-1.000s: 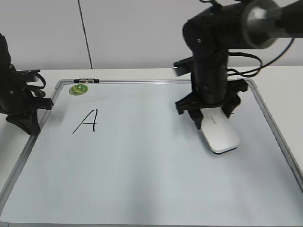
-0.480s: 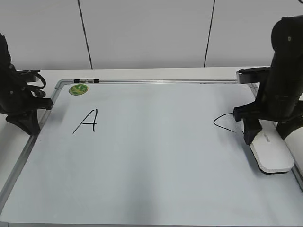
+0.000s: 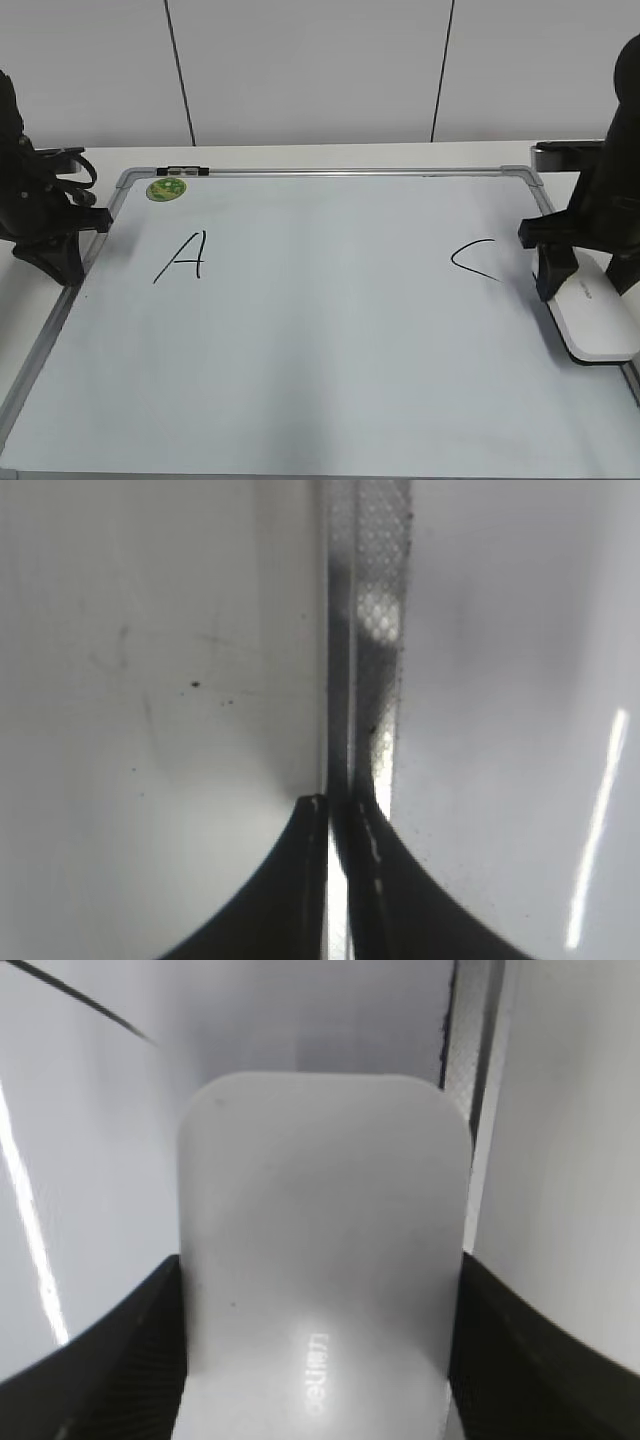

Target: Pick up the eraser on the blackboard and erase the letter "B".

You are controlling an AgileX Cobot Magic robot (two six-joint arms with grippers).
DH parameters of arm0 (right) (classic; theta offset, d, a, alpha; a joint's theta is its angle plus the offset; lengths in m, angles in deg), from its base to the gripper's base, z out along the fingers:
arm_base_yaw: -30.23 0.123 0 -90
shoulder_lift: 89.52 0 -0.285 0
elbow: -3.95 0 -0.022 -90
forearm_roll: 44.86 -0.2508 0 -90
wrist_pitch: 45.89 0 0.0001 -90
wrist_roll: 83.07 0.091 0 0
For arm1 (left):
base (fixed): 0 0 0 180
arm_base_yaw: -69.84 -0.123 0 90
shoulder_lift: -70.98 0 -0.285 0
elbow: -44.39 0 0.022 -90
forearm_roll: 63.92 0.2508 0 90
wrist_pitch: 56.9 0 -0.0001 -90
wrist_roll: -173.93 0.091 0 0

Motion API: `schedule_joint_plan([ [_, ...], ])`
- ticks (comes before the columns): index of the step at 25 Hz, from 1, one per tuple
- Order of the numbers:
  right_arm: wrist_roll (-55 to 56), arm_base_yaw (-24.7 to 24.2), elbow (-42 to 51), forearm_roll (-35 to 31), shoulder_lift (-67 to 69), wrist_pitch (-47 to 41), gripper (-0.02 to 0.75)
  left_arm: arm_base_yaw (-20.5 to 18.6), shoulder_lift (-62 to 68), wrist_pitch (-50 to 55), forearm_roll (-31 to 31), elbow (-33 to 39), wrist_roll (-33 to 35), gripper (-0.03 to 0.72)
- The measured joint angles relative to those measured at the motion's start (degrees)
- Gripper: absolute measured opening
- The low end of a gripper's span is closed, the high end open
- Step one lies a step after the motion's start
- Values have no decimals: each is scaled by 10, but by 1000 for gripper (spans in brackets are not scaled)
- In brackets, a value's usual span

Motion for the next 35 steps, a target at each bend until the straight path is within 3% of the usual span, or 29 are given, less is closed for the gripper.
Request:
schedule_joint_plan([
  [35, -3, -1, -18, 15, 52, 21, 506, 0, 0, 1, 0, 0, 0, 19],
])
